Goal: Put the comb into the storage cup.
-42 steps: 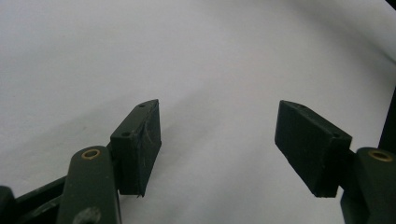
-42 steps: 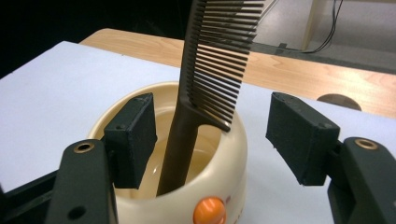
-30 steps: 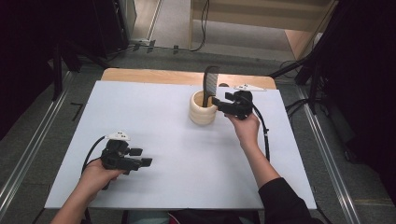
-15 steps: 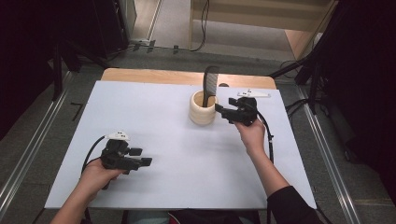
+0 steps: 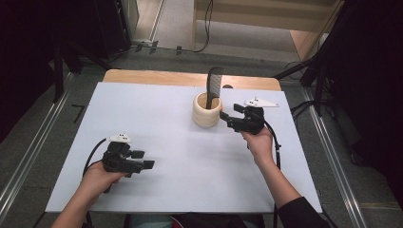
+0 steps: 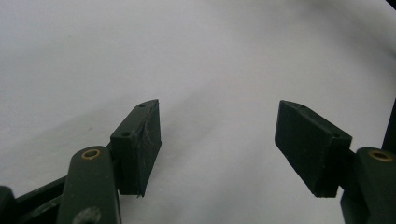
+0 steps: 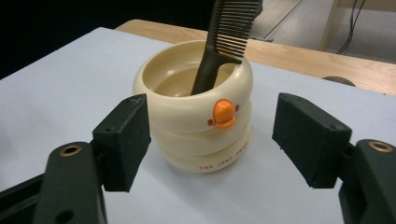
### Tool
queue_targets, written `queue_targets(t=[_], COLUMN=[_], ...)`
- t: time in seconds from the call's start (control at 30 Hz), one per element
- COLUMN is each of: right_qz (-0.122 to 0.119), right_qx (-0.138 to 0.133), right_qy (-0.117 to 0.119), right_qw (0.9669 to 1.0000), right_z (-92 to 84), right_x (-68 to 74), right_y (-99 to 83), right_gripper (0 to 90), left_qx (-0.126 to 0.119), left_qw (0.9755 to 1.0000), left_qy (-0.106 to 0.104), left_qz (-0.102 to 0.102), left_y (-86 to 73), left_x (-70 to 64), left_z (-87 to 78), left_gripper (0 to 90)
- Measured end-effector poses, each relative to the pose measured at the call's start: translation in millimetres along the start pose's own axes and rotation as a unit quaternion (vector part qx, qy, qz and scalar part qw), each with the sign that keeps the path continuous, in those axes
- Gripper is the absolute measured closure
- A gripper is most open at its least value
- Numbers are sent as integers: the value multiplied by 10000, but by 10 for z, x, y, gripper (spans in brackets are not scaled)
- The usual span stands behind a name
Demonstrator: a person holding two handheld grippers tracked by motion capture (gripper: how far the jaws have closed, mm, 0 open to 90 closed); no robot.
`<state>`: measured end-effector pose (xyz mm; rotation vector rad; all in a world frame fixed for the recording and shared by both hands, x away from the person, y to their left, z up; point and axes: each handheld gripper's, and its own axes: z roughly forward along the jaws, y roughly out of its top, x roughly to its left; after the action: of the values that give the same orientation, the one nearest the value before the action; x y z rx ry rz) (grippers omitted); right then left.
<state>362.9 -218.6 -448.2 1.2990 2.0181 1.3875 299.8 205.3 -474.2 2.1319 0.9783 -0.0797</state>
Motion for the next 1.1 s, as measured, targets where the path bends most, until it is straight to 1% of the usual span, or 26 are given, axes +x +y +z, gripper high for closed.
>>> queue_targets(t=[0.1, 0.17, 0.2, 0.27, 0.4, 0.5, 0.63, 0.93, 1.1], right_qz=[12, 9, -49, -82, -102, -101, -100, -214, -215], right_qx=[-32, -33, -16, 5, 27, -81, -129, -115, -99], right_qy=[77, 83, 57, 72, 109, 162, 224, 277, 316], right_qw=[10000, 10000, 10000, 9999, 9999, 9998, 9996, 9993, 9992], right_z=[-23, -31, -35, -45, -84, -137, -200, -294, -339], right_x=[17, 34, 40, 51, 63, 76, 92, 147, 176], right_y=[-39, -69, -86, -113, -152, -187, -236, -350, -404], right_gripper=[234, 225, 222, 218, 217, 217, 217, 217, 217], left_qx=[6, -5, -4, 1, -13, 7, -12, -27, -32], left_qw=[10000, 10000, 10000, 10000, 10000, 10000, 10000, 10000, 10000], left_qy=[21, 4, 6, 2, -17, 5, -6, -31, -21], left_qz=[30, 26, 25, 18, 20, 20, 20, 26, 25], left_y=[1, 3, 3, 3, 4, 6, 8, 12, 13], left_x=[-1, 0, 1, 3, 11, 13, 11, 10, 8], left_z=[-1, -2, -2, 0, -2, -5, -6, -2, -5], left_gripper=[322, 322, 322, 322, 322, 322, 322, 322, 322])
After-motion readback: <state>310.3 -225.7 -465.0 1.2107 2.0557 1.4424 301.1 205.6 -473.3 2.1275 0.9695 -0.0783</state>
